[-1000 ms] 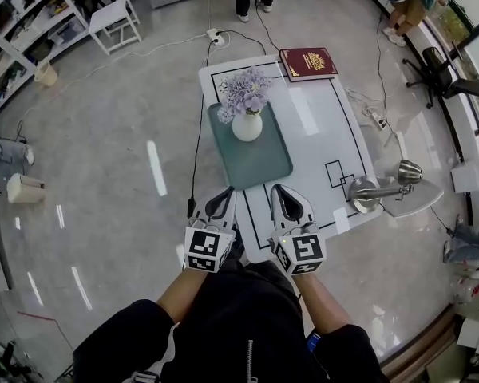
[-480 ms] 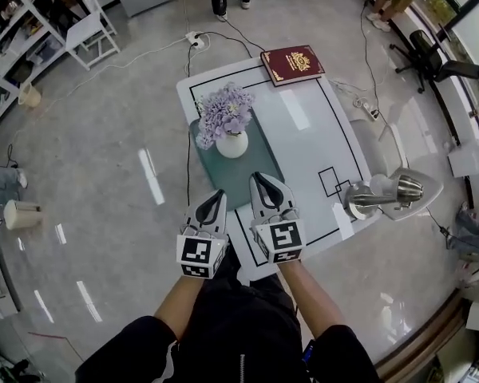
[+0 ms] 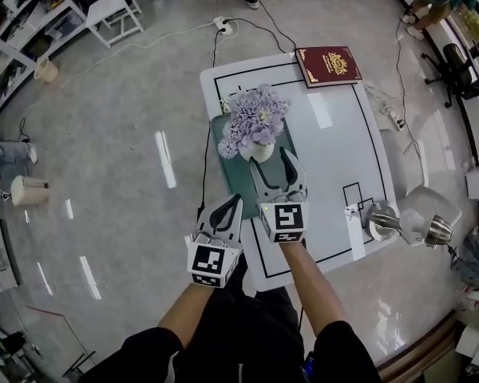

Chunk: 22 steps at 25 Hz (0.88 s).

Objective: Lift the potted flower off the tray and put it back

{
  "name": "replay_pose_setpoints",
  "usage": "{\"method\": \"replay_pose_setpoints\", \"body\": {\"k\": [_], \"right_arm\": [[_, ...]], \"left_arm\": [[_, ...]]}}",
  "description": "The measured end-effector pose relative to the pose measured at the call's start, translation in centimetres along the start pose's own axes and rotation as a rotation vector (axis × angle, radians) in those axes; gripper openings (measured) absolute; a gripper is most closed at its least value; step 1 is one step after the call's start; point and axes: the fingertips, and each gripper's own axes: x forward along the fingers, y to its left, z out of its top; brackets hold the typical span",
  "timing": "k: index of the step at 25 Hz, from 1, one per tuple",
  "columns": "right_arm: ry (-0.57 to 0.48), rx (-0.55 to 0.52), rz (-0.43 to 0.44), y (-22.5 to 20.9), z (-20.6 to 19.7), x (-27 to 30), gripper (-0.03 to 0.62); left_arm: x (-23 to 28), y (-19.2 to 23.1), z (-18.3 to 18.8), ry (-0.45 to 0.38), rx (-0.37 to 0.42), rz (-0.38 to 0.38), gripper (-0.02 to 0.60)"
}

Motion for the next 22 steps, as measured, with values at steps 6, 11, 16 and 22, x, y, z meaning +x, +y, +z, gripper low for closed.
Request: {"method": "replay_pose_setpoints", "body": {"k": [6,11,16,22], "right_arm": [[-0.007,-0.001,-0.018,-0.8,-1.1,3.9,0.276],[-0.003,0.004,-0.011,-0.9,-1.3,6.1,0.276],[0.017,-0.005,-0.020,-1.0,-1.9,7.4,0.275],[0.048,-0.039,-0.009,-1.0,-1.8,7.5,0.247]], "left_arm": [[-0.1,2.0,-1.2,0.018,-0.013,0.034,0.006],[-0.7,3.1,-1.9,0.035,-0.024,0.054,0.006],[-0.8,3.9,-2.1,0.039,-0.026,0.062,0.006],[-0.8,4.3,-2.2,0.041,-0.026,0.060,0.006]]}}
